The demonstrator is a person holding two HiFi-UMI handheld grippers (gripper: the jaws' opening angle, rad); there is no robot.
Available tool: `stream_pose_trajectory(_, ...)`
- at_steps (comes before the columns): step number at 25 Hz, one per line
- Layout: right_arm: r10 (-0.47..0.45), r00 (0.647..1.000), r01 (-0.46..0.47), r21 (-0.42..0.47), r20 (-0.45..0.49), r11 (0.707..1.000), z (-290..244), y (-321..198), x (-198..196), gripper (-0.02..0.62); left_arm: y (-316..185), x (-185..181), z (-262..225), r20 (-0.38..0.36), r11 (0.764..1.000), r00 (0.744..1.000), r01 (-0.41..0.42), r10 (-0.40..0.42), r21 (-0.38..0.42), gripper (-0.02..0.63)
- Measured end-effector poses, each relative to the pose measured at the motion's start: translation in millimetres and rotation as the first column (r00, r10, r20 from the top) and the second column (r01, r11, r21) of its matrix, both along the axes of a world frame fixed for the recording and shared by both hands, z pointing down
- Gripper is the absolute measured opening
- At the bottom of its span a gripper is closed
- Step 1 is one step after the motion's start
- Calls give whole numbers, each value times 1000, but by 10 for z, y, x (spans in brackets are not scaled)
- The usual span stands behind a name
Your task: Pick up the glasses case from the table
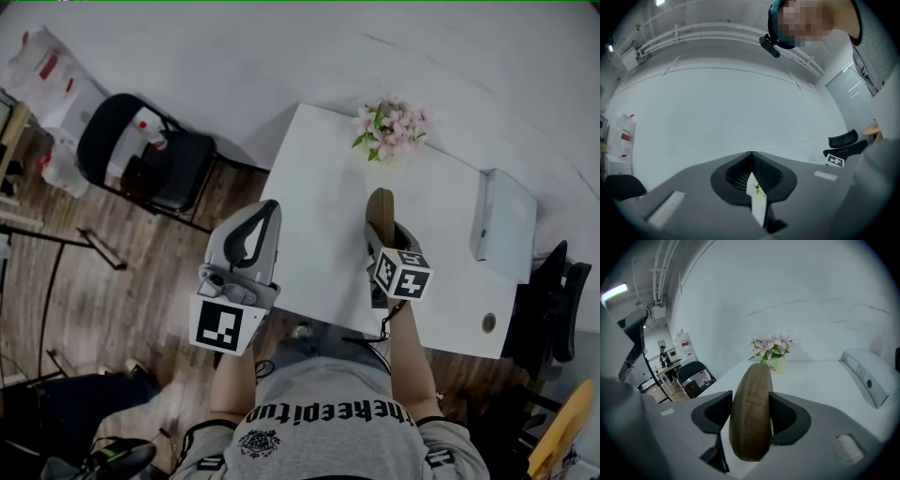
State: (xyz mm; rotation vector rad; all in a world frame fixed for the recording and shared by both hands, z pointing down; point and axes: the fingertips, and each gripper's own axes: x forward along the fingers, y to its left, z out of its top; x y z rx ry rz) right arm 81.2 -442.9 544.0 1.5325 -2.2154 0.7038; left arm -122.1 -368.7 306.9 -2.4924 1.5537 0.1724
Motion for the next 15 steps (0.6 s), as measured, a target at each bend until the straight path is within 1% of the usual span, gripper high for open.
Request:
stream_pose_trajectory(6,-19,999,14,102,49,995,-374,186,-52,241,159,52,-48,-3,1000,1000,-18,18,15,14)
stream_pose_trajectory(11,-38,996,20,206,85,978,-713,350,-105,241,308,79,-88,9,999,999,-32,32,27,14)
stream_pose_trajectory(15,-52,994,26,253,97,967,-898,469,-140,241,423,89,-141,10,998,999,-39,39,42,14)
